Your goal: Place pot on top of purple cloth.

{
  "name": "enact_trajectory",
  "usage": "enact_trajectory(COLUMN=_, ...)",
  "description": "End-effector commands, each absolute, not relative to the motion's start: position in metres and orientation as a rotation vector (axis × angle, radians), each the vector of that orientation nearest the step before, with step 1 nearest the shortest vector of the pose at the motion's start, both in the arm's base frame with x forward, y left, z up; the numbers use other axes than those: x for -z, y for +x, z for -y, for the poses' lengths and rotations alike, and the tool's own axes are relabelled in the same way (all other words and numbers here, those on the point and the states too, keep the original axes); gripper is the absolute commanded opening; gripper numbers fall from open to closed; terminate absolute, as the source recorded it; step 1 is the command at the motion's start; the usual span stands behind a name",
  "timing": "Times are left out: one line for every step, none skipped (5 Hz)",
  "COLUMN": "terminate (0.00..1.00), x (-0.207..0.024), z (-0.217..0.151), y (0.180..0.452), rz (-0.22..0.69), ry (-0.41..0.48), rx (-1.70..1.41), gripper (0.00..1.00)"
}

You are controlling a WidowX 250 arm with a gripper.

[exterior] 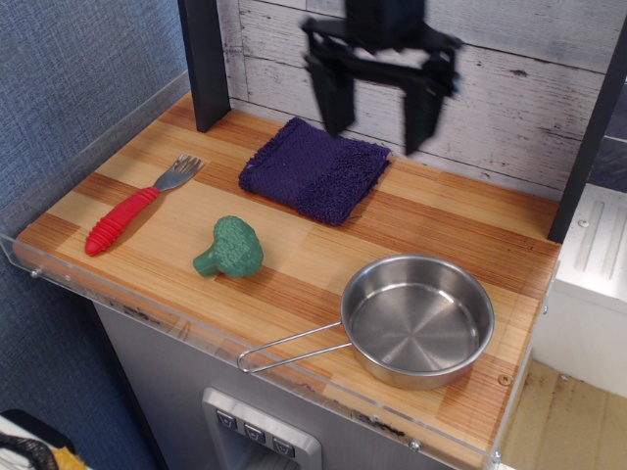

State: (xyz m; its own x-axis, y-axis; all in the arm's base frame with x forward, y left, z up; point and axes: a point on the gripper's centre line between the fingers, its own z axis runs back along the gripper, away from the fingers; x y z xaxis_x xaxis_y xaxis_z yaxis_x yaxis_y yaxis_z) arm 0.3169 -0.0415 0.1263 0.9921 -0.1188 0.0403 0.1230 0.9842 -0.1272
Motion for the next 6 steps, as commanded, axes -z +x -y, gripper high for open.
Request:
enact_trajectory(terminate=0.00, x=-0.095, z=0.091, y=0.321, rz=0.032, ry=-0.129, rx=0.159, gripper=1.00)
enact_trajectory(terminate=0.00, x=-0.072, z=0.099, y=0.315, rz=0.034, ry=-0.051, rx=0.177, gripper=1.00)
enact_trajectory(terminate=0.00, x=-0.059, z=0.096, y=0.312, rz=0.044, ry=0.008, rx=0.178, gripper=1.00)
enact_trajectory(terminate=0.00, x=-0.059, z=0.090, y=0.308, rz=0.046, ry=0.038, rx=0.212, gripper=1.00)
enact_trajectory(terminate=0.00, x=-0.067, z=0.077, y=0.305, rz=0.051, ry=0.034, rx=0.250, gripper=1.00)
enact_trajectory(terminate=0.00, x=-0.070, z=0.060, y=0.298, rz=0.033, ry=0.032, rx=0.260, gripper=1.00)
